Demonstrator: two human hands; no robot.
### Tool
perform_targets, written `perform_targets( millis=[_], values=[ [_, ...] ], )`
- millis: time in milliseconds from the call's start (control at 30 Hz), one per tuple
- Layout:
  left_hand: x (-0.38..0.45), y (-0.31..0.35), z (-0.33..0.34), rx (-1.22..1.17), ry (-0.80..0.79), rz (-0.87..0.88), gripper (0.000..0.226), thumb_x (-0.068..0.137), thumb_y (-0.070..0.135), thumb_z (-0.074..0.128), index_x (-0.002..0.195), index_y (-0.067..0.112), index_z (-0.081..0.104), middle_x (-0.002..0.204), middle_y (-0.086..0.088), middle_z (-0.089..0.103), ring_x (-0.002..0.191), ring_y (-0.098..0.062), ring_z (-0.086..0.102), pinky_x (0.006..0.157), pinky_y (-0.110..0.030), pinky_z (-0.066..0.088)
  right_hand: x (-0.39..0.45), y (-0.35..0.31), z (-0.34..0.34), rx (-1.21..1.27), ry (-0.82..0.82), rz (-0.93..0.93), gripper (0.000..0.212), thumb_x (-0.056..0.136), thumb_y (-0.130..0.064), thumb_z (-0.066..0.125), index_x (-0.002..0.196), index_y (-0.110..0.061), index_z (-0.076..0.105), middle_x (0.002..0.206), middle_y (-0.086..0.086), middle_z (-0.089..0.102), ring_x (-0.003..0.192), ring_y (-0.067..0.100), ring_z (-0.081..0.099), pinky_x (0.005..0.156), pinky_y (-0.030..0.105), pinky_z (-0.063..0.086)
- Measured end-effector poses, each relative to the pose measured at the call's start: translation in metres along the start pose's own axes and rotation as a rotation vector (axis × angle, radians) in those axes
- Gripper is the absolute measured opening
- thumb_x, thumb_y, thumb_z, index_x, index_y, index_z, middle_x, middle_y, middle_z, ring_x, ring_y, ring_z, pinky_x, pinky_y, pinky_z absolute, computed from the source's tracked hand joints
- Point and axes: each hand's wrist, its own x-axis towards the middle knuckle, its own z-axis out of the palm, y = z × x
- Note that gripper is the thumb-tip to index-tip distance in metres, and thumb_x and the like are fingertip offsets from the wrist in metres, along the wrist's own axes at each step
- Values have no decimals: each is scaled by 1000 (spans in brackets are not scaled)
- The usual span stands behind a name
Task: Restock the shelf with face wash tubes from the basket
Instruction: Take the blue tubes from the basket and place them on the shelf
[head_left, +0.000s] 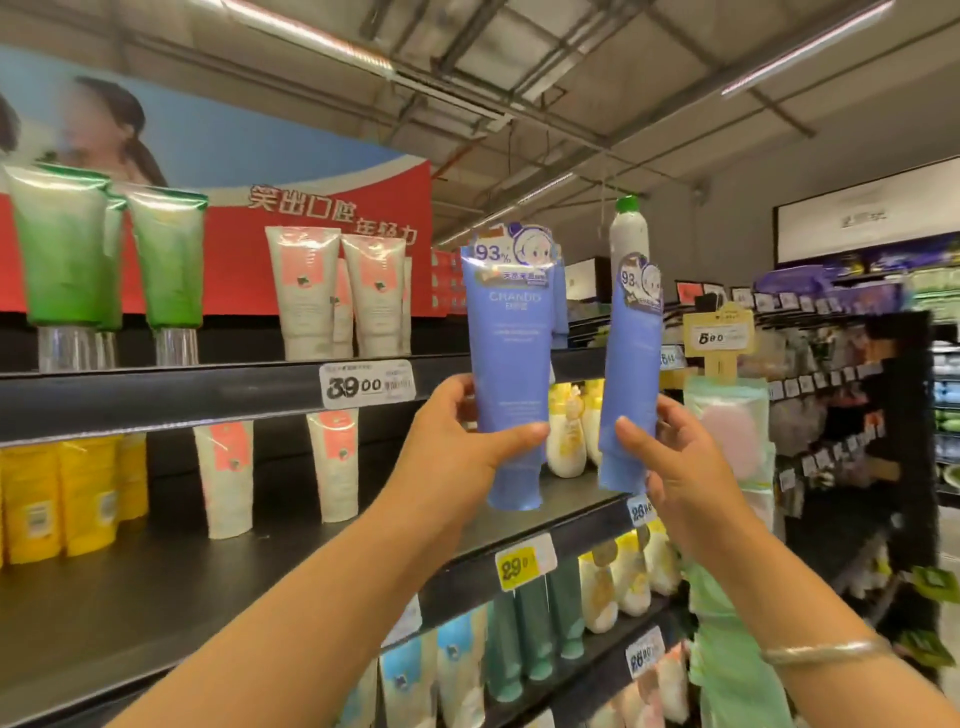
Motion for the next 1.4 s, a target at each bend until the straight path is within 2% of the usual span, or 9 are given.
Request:
perform_targets(
  millis=[100, 333, 433, 567, 733, 1000, 1100, 1267, 1400],
  values=[
    [33, 6, 8, 4, 7, 37, 40, 67, 9, 79, 94, 28, 56, 109, -4, 65, 101, -24, 64, 89, -48, 53, 37, 3, -5, -20, -13, -18, 44, 64, -26, 66, 106, -18, 58, 109, 15, 62, 93, 29, 60, 83, 50, 49],
    [127, 15, 46, 117, 92, 157, 49, 67, 13, 81, 106, 18, 51, 106, -2, 63, 94, -20, 63, 75, -38, 54, 135, -1, -24, -48, -70, -104, 46, 75, -20, 63, 119, -8, 55, 106, 8, 66, 93, 20, 64, 80, 33, 54],
    [165, 12, 63, 215, 136, 217, 52, 66, 17, 82, 105, 21, 48, 100, 3, 59, 89, -16, 61, 79, -37, 54, 174, -4, -32, -78, -96, -128, 35, 83, -16, 60, 117, -10, 57, 105, 6, 67, 91, 19, 65, 76, 33, 54],
    [204, 0, 86, 319, 156, 214, 60, 64, 19, 84, 111, 15, 46, 115, -5, 59, 101, -26, 60, 87, -45, 52, 216, 0, -41, -163, -126, -170, 15, 86, -18, 60, 101, -19, 62, 97, 0, 70, 88, 15, 68, 78, 32, 56],
    [233, -20, 108, 362, 195, 144, 59, 65, 18, 83, 111, 11, 47, 119, -10, 59, 104, -29, 59, 88, -45, 51, 248, 17, -46, -238, -133, -204, 20, 87, -14, 60, 106, -18, 59, 101, 0, 68, 89, 11, 66, 77, 26, 57],
    [256, -35, 121, 351, 219, 123, 52, 66, 16, 82, 101, 16, 43, 119, -10, 58, 103, -27, 59, 88, -41, 52, 272, 40, -39, -256, -181, -136, 30, 85, -10, 61, 115, -7, 58, 116, 17, 65, 103, 28, 64, 93, 47, 51],
    [261, -36, 122, 338, 226, 89, 52, 66, 17, 82, 101, 15, 42, 118, -10, 57, 98, -25, 57, 87, -41, 53, 278, 42, -39, -294, -202, -121, 33, 85, -14, 62, 117, -8, 57, 115, 14, 66, 101, 24, 65, 92, 44, 52],
    [263, -39, 123, 337, 219, 62, 52, 67, 15, 81, 102, 16, 42, 121, -11, 56, 108, -30, 57, 93, -48, 50, 281, 42, -41, -350, -201, -82, 40, 86, -19, 62, 123, -9, 52, 115, 9, 64, 103, 23, 64, 92, 41, 53],
    [263, -37, 123, 327, 213, 26, 52, 68, 15, 80, 103, 17, 41, 124, -11, 55, 111, -30, 56, 96, -49, 48, 281, 39, -42, -363, -198, -86, 34, 84, -18, 64, 114, -15, 50, 107, 2, 61, 94, 16, 62, 74, 20, 53]
  ],
)
